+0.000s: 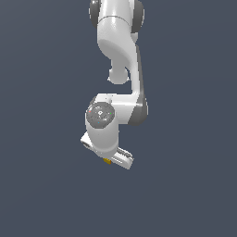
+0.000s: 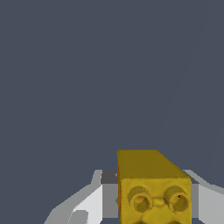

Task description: Pick up the object and move it to a goal position.

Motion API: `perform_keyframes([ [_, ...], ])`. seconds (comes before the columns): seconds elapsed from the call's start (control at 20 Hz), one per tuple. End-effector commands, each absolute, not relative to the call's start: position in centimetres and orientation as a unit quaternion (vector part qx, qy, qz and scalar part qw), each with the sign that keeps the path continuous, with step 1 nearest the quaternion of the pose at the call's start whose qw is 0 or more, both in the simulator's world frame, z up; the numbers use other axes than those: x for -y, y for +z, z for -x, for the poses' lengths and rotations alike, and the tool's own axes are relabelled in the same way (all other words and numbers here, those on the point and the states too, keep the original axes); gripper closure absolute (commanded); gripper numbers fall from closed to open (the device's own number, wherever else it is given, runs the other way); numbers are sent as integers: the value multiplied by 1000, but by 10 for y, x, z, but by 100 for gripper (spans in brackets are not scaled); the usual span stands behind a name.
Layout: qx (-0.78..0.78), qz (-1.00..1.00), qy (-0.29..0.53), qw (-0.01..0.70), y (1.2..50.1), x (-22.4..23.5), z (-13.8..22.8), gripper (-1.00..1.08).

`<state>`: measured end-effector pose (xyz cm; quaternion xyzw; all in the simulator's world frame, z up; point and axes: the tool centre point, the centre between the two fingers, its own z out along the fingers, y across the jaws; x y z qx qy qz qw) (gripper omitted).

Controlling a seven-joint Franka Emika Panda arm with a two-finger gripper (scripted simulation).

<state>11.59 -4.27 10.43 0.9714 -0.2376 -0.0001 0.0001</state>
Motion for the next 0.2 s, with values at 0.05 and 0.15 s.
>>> perform_keyframes([
  [0.05,237,-971,0,0,107,45,-119,108],
  [0.15,237,-971,0,0,107,45,-120,108],
])
